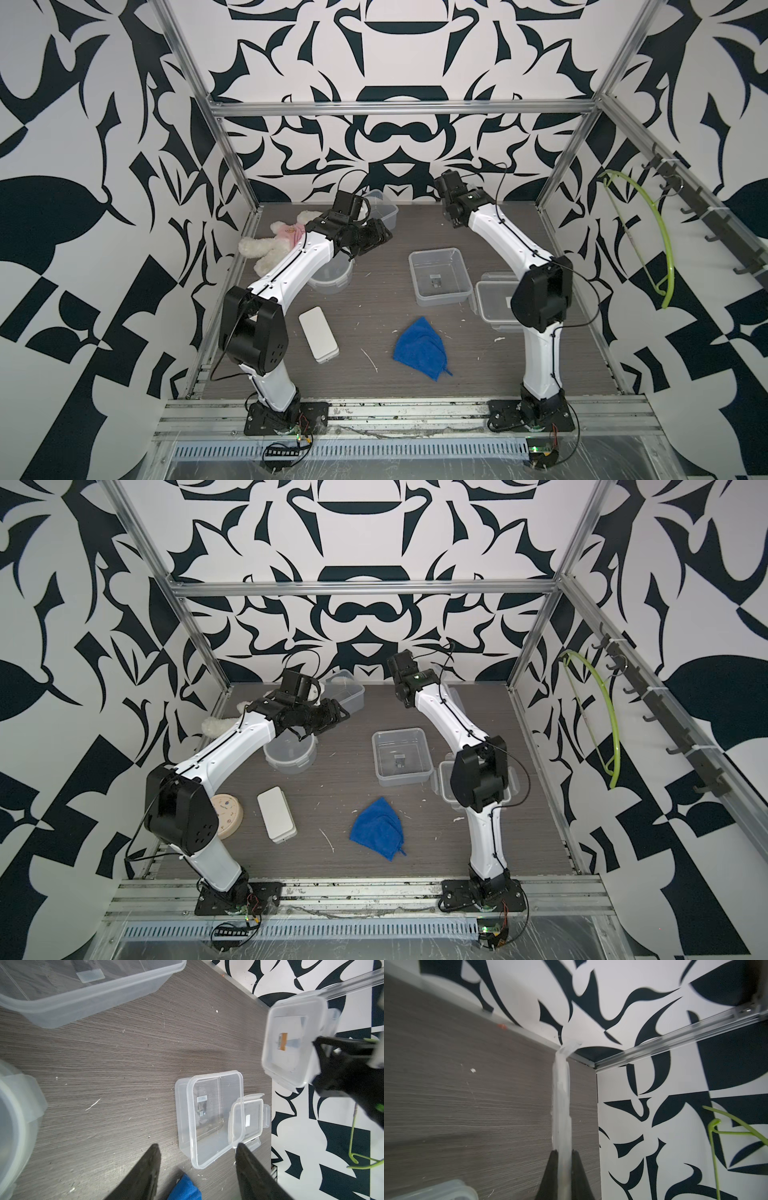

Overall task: Wipe the insides of the lunch boxes
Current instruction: Place the lid at the center of the board.

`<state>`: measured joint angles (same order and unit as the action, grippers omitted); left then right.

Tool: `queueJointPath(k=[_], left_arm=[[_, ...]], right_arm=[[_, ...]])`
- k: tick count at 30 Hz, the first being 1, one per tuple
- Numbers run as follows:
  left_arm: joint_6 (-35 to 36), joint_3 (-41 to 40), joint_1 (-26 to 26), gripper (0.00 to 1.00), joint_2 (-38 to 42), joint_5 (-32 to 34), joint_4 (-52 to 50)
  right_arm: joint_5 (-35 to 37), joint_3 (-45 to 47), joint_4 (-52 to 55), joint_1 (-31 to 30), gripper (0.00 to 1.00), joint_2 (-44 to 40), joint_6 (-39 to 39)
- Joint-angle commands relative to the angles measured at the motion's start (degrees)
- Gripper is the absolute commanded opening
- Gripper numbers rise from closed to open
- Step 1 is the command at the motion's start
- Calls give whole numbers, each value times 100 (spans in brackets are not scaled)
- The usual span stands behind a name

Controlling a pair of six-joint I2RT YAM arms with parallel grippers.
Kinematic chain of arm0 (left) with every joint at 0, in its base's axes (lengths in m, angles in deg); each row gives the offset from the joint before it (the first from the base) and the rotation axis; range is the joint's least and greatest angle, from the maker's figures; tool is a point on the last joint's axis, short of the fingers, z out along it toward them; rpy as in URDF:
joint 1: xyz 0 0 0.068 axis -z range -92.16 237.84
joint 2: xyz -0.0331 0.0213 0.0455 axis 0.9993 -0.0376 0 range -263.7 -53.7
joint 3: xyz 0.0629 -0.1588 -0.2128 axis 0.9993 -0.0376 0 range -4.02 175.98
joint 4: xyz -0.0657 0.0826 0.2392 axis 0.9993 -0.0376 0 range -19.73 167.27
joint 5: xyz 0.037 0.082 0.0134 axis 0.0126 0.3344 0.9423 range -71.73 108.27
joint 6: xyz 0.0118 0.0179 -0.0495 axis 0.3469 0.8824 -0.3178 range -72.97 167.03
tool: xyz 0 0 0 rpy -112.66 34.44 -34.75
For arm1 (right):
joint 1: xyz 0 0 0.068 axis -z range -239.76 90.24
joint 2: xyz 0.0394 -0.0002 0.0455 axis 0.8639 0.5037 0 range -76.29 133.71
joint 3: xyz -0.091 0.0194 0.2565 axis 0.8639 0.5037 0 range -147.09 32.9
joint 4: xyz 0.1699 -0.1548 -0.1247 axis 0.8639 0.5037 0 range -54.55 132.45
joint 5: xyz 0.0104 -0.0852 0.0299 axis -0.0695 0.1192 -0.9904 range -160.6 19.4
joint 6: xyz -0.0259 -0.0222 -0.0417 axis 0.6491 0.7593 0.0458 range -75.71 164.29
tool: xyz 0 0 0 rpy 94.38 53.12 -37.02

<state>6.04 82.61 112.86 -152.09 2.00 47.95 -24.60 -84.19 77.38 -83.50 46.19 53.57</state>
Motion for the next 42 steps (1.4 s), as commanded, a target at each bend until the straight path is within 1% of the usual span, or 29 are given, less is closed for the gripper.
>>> queueJointPath(k=[1, 4, 8, 15, 16, 17, 19, 20, 21, 23, 27, 29, 30, 31, 32, 34, 37, 39, 41, 42], left_arm=[[69, -41, -66, 62, -91, -214, 154], [65, -57, -93, 61, -168, -286, 185], [22, -52, -111, 61, -276, -328, 238], [-100, -40, -121, 61, -414, -429, 327], [-115, -42, -121, 61, -421, -432, 339], [-128, -54, -120, 61, -425, -431, 337], [-150, -60, -120, 61, -421, -433, 348], [-163, -72, -120, 61, -426, -409, 342], [-172, -84, -120, 61, -414, -388, 339], [-198, -84, -117, 61, -385, -305, 292], [-182, -57, -113, 61, -258, -177, 141], [-151, -53, -116, 61, -154, -68, 45], [-137, -73, -114, 61, -84, -20, 0], [-132, -93, -111, 61, -18, 12, -33], [-128, -130, -112, 61, 54, 55, -65], [-137, -202, -111, 61, 201, 155, -111], [-176, -323, -102, 61, 404, 254, -161], [-216, -422, -81, 61, 545, 335, -186], [-251, -496, -46, 61, 663, 419, -188], [-268, -530, -24, 61, 717, 465, -206]], right_arm=[[263, -502, -41, 92, 0, 438, -79], [-142, -752, 197, 214, 0, 886, -372], [-508, -664, 203, 339, 0, 1157, -666], [-1482, -113, 49, 704, 0, 1115, -1247], [-1629, -47, 12, 765, 1, 1080, -1308], [-1799, 24, -16, 824, 8, 1032, -1370], [-2138, 193, -124, 916, 28, 910, -1421], [-2281, 299, -193, 953, 41, 816, -1443], [-2419, 412, -254, 977, 50, 703, -1476], [-2595, 623, -365, 995, 60, 462, -1511], [-2861, 1075, -405, 982, 64, -242, -1665], [-2956, 1516, -616, 948, 65, -757, -1792], [-2951, 1836, -785, 906, 67, -1089, -1867], [-2895, 2119, -938, 854, 77, -1384, -1938], [-2808, 2502, -1165, 775, 99, -1759, -2009], [-2737, 3248, -1647, 628, 100, -2460, -2142], [-3057, 4289, -2424, 588, 100, -3371, -2565], [-3546, 4854, -2990, 613, 100, -3791, -2818], [-4181, 5147, -3380, 621, 100, -3951, -2827], [-4740, 5230, -3532, 648, 99, -3963, -2730]])
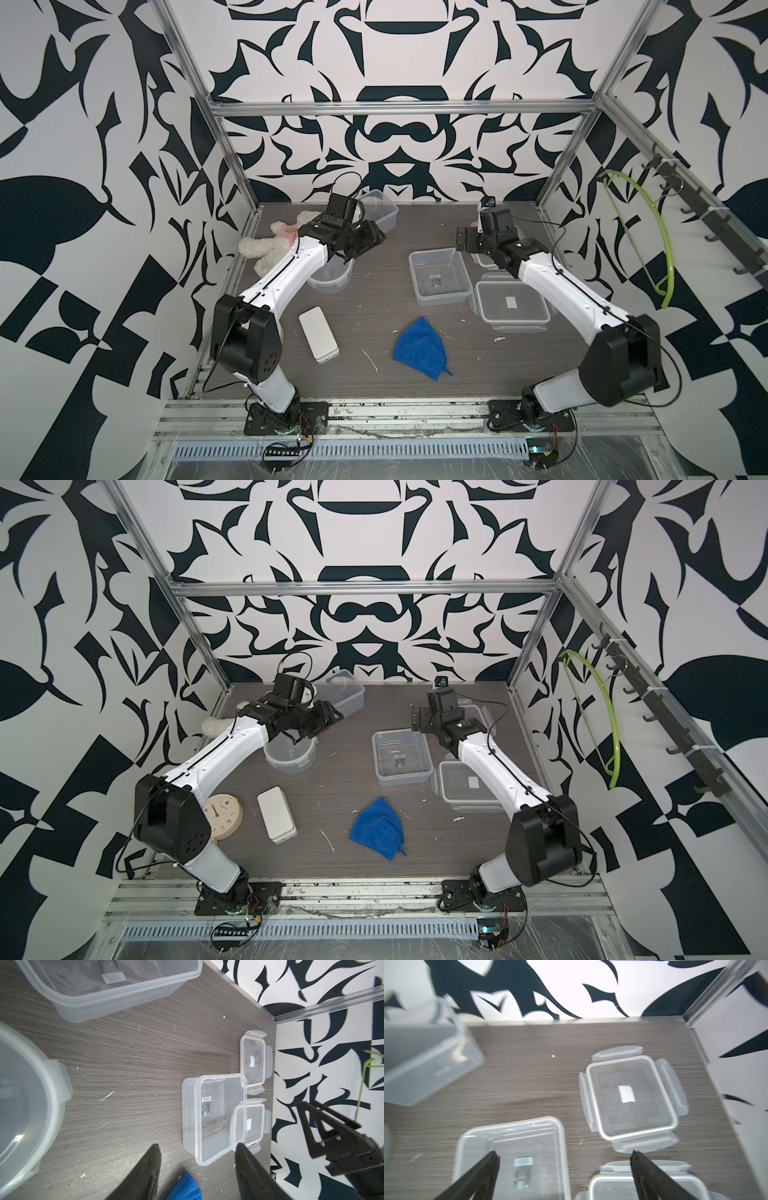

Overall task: Wipe the insides of the lunch boxes
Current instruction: Place the lid at the center of the board, then pick up the cleaning item at the center of the board.

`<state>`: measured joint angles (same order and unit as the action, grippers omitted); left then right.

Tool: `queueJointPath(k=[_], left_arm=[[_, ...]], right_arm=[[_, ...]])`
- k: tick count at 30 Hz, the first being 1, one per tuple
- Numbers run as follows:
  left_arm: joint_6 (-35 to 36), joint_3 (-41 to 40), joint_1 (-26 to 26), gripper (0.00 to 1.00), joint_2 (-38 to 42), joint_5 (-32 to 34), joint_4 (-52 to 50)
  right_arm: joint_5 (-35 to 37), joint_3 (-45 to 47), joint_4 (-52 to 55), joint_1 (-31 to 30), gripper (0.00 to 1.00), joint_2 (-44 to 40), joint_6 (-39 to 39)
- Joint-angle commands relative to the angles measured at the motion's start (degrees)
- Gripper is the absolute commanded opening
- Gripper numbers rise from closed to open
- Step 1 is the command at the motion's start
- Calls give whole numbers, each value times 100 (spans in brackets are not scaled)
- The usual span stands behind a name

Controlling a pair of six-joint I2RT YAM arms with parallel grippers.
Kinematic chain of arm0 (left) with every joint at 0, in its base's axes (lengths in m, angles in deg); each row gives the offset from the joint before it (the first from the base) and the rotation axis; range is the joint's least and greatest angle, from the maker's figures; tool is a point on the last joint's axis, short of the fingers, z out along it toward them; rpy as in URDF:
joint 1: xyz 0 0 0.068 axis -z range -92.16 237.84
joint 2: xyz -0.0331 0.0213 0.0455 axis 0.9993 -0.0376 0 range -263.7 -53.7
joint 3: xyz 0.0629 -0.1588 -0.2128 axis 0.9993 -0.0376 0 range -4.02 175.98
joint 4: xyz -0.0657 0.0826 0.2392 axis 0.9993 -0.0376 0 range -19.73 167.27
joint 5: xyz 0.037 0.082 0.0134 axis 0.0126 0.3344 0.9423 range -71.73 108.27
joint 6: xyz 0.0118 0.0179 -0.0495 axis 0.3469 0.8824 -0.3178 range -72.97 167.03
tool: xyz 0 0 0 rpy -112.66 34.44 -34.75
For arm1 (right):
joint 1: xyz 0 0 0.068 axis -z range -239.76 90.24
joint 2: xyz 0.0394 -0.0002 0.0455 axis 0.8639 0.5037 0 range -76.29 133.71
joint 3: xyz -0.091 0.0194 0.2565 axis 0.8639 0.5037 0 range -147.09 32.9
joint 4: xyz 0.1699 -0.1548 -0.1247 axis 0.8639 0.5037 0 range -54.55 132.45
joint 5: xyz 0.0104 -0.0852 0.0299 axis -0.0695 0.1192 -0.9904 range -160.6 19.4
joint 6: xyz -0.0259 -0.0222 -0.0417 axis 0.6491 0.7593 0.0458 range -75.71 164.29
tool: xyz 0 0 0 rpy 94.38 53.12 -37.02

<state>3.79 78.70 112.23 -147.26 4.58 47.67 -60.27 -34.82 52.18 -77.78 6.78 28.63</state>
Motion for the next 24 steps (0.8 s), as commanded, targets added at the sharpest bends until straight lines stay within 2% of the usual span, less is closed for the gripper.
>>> queueJointPath(k=[1, 4, 5, 6, 7, 9, 12, 16, 19, 21, 24], left_arm=[[-59, -152, 64, 61, 265, 249, -196], [-86, -192, 143, 61, 342, 398, -257], [-96, -201, 175, 61, 348, 447, -278], [-103, -215, 202, 61, 366, 492, -297], [-112, -238, 212, 61, 380, 533, -308], [-136, -314, 220, 61, 413, 572, -328], [-175, -412, 224, 61, 425, 594, -340], [-136, -410, 225, 60, 304, 568, -498], [-140, -433, 223, 60, 286, 660, -482], [-166, -424, 224, 60, 256, 661, -416], [-183, -294, 225, 60, 139, 564, -406]], right_arm=[[-1557, 313, -1038, 103, 100, 8, -230], [-2416, 173, -839, 112, 100, 282, -290], [-2597, 107, -743, 110, 96, 397, -317], [-2869, 72, -697, 114, 84, 492, -314], [-3043, 57, -669, 102, 79, 550, -290], [-2998, 109, -618, -6, 69, 557, -294], [-2568, -13, 43, -380, 57, 440, -95], [-2334, 374, 474, -1162, 50, -56, 171], [-1707, 745, 967, -1971, 52, -391, 171], [-1004, 991, 1271, -2670, 60, -557, 80], [-529, 1269, 1519, -3477, 66, -569, -216]])
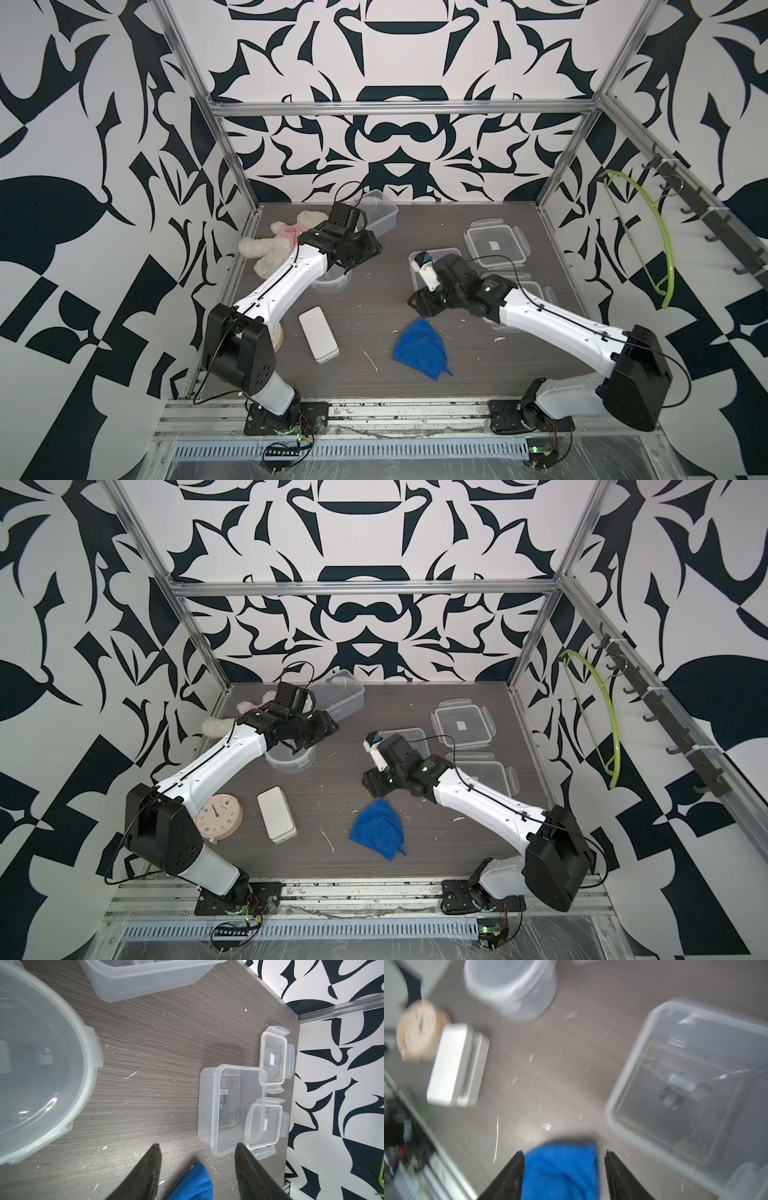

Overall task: Wipe the insides of the lunch boxes
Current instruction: Pick up the cleaning item at the center of the board, then wipe the dirt inside the lunch box.

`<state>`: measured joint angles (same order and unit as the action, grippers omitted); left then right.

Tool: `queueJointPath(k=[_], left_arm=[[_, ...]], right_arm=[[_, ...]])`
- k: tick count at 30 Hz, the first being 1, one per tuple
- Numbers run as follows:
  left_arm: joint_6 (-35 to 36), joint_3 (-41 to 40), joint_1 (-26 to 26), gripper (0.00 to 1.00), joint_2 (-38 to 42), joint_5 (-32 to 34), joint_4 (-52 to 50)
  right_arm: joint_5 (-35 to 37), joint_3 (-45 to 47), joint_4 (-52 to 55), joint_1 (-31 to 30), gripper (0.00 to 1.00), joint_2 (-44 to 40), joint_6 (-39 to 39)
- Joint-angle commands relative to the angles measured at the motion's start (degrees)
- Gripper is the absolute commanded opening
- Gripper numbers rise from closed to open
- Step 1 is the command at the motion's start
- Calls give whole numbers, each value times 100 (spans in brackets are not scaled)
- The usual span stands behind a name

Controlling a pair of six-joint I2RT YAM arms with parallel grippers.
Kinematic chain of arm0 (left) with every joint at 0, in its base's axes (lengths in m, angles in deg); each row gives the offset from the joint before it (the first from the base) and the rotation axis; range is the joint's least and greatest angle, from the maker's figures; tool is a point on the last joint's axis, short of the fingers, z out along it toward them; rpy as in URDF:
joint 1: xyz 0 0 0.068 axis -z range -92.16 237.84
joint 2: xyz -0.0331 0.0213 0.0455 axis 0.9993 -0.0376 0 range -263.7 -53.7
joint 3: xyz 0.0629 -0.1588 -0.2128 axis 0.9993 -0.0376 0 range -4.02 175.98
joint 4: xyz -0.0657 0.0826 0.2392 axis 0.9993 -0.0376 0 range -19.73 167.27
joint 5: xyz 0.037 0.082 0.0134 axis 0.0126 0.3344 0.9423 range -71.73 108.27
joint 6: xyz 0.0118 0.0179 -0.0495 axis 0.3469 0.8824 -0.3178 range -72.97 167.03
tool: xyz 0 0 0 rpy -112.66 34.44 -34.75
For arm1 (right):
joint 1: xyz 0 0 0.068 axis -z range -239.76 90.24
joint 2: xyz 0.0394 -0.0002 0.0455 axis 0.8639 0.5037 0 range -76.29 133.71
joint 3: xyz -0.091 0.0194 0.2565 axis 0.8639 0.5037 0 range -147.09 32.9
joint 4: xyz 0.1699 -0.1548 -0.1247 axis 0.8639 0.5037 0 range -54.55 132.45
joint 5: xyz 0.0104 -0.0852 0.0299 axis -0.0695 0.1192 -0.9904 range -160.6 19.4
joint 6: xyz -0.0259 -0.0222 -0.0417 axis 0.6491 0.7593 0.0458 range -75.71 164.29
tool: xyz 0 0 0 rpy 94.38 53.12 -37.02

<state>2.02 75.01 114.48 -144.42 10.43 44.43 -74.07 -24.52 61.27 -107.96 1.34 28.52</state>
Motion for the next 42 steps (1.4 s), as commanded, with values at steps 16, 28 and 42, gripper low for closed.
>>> queueJointPath(k=[16, 28, 42], left_arm=[[-10, 52, -2, 60, -216, -83, -123], [1, 156, 74, 60, -616, -230, -17], [35, 1092, 738, 56, -2021, -525, 204]], right_arm=[[1274, 860, 226, -1320, 76, 1840, -1067], [1804, 208, 923, -1296, 0, 1326, -518], [1837, -2412, 1599, 1904, 0, 2085, 557]])
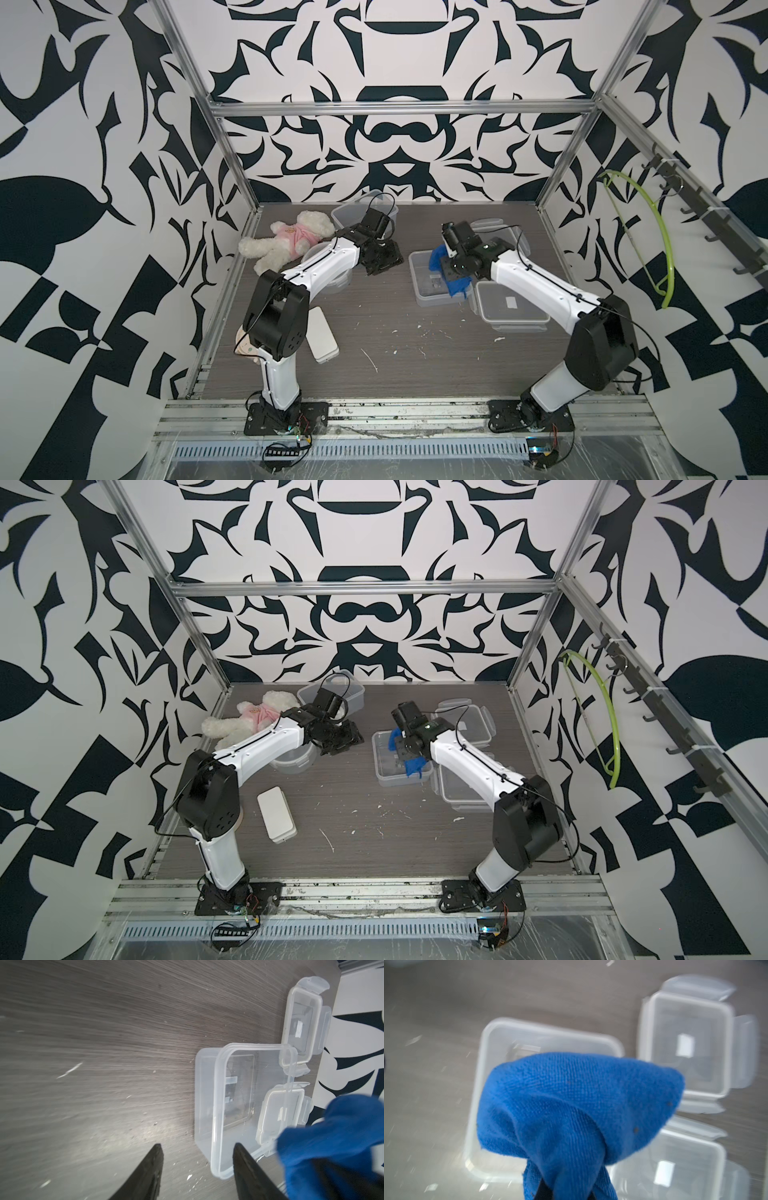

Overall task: Wipe the insides of the lunch boxes
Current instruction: Wipe the dirt inside the lunch box.

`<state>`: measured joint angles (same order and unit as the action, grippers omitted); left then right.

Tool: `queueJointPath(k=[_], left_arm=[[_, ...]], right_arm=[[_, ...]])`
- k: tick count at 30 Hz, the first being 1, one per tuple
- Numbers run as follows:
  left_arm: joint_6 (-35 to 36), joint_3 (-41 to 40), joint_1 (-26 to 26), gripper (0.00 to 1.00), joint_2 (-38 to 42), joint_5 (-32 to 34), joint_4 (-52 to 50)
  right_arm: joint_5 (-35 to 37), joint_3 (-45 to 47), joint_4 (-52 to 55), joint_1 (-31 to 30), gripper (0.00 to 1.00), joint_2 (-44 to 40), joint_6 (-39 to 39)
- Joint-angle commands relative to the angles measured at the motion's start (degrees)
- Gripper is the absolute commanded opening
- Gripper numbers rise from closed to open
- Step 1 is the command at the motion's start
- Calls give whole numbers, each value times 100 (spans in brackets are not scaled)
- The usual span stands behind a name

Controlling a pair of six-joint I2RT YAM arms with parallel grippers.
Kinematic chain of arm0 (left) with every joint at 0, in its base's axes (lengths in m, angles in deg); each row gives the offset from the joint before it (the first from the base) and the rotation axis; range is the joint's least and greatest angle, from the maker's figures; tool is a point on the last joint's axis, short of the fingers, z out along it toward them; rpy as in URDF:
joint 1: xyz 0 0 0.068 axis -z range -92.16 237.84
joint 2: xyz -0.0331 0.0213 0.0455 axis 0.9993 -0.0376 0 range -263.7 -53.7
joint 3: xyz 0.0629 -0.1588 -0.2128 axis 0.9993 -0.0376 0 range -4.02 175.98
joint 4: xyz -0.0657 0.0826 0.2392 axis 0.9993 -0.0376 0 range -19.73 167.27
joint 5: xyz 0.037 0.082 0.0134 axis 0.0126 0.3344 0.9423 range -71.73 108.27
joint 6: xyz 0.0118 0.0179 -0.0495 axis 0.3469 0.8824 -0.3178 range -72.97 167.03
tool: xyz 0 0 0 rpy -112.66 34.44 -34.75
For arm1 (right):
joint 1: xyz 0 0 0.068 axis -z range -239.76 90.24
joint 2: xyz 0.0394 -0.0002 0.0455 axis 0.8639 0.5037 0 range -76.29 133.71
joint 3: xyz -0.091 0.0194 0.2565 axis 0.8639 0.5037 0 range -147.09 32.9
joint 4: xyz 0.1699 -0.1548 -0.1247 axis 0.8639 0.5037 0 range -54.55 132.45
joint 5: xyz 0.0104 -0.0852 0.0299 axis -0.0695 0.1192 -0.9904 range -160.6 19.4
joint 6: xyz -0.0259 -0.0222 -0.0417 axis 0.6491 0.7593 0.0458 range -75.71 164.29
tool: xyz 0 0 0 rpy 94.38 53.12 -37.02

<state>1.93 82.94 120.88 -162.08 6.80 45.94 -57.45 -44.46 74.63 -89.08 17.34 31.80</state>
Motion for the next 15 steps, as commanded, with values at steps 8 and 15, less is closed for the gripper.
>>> queueJointPath(k=[8, 15], left_arm=[[152, 735, 274, 50, -953, -146, -164], [195, 1020, 274, 43, -1331, -197, -192]], right_arm=[[-729, -1677, 445, 70, 0, 2214, 83], [-2377, -1775, -457, 69, 0, 2544, -85]])
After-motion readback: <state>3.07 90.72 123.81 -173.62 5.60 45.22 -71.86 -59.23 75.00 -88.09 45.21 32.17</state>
